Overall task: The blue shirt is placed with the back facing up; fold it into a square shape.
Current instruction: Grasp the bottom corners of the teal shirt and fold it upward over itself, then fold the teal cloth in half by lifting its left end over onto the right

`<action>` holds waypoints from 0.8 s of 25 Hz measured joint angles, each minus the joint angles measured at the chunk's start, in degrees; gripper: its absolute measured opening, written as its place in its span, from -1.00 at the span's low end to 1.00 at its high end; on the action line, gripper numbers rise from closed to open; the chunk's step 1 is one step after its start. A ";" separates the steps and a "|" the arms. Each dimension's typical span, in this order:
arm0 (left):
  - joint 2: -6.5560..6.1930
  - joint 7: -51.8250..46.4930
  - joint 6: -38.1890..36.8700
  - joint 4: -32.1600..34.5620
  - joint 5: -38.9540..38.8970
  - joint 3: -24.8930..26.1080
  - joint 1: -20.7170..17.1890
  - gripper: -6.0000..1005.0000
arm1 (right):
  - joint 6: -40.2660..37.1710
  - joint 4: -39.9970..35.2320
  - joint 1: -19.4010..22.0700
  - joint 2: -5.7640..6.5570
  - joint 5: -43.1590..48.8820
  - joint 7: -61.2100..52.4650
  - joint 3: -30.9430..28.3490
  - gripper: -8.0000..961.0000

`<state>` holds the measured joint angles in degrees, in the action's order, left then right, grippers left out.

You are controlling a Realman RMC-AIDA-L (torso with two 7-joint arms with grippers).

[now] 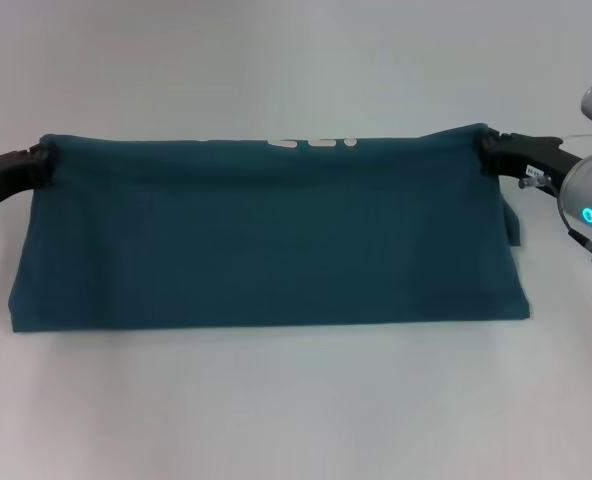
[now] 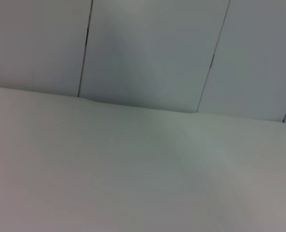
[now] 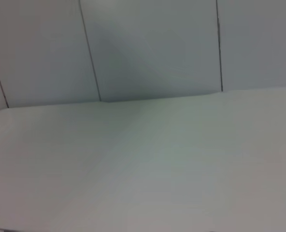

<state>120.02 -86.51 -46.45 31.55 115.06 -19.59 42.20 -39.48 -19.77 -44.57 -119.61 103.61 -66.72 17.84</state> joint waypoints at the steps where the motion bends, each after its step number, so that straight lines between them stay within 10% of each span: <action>1: 0.17 0.19 0.55 -0.05 -0.07 -0.02 0.14 -0.81 | 0.97 0.37 -0.29 0.00 0.01 0.00 0.16 -0.89; 9: 0.46 0.59 9.43 -2.37 -2.74 -0.13 1.14 -0.81 | 9.50 0.93 -1.87 0.03 -3.62 0.01 1.48 -0.64; 20: 0.19 0.60 8.02 -1.53 -6.96 -0.14 -1.86 0.27 | 2.01 -0.36 1.25 1.27 -5.98 -1.28 1.74 0.29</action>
<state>120.20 -85.91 -38.43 30.01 108.10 -19.73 40.33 -37.47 -20.13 -43.32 -118.34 97.64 -68.00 19.58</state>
